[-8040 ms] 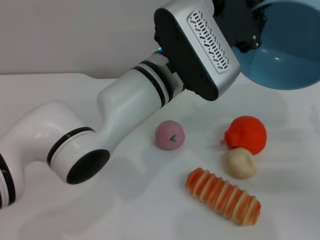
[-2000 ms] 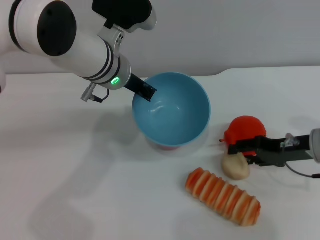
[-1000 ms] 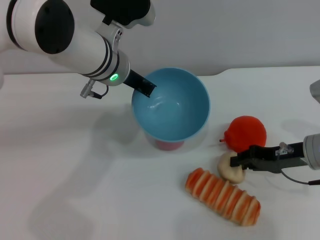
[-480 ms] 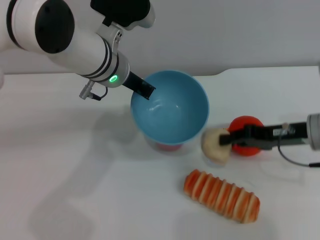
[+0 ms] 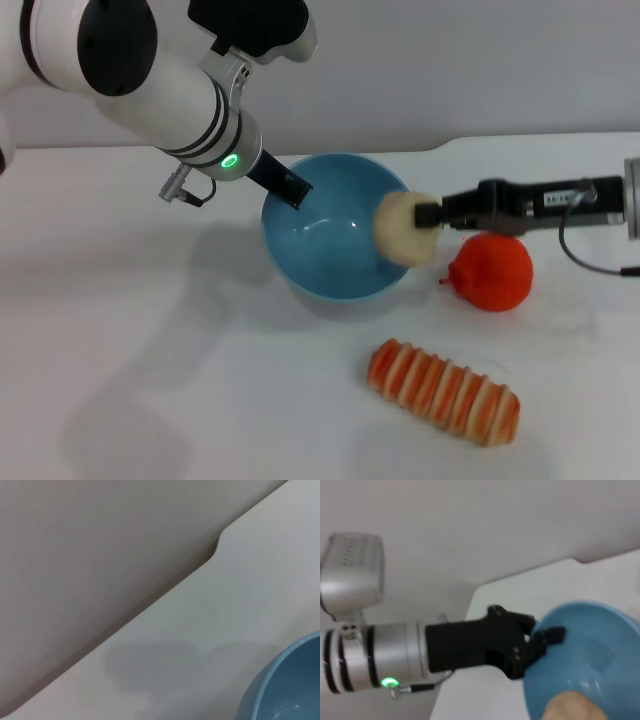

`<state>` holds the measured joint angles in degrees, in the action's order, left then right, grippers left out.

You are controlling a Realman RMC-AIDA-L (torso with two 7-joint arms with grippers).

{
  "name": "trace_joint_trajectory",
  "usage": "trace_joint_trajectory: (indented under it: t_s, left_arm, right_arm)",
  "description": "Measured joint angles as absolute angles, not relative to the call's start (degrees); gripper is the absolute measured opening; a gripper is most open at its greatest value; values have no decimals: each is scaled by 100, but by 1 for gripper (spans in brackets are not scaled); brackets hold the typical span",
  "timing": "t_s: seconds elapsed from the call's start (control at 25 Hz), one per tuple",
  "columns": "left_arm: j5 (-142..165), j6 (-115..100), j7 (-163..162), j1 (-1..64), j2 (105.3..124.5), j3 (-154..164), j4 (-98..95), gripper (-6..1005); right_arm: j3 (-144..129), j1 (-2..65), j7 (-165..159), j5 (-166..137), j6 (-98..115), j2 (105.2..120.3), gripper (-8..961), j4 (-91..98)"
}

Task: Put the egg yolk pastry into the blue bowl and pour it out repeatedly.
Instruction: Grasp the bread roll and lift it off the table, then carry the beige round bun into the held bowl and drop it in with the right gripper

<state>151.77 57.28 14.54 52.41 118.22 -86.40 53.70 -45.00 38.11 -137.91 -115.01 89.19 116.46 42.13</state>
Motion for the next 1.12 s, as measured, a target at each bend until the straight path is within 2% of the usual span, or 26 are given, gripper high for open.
trace_joint_trajectory:
  t_s: [0.4, 0.8, 1.0, 1.12]
  left_arm:
    - [15179, 5705, 1463, 5240, 11821, -8640, 5405, -1]
    - [15179, 5667, 1470, 5229, 11821, -8640, 5394, -1]
    - [15180, 5634, 1472, 5221, 11824, -8639, 5375, -1]
    - [15179, 5612, 1466, 5209, 11828, -8639, 5372, -1]
  right_arm:
    - [-4495, 4125, -13753, -11249, 8293, 11521, 20, 3842]
    - [-4481, 4233, -13285, -11177, 8035, 11611, 32, 3614]
    - [-4475, 4218, -13072, -11167, 7980, 11628, 240, 3610]
    - [-4480, 4212, -12899, -11165, 7948, 11630, 315, 3614]
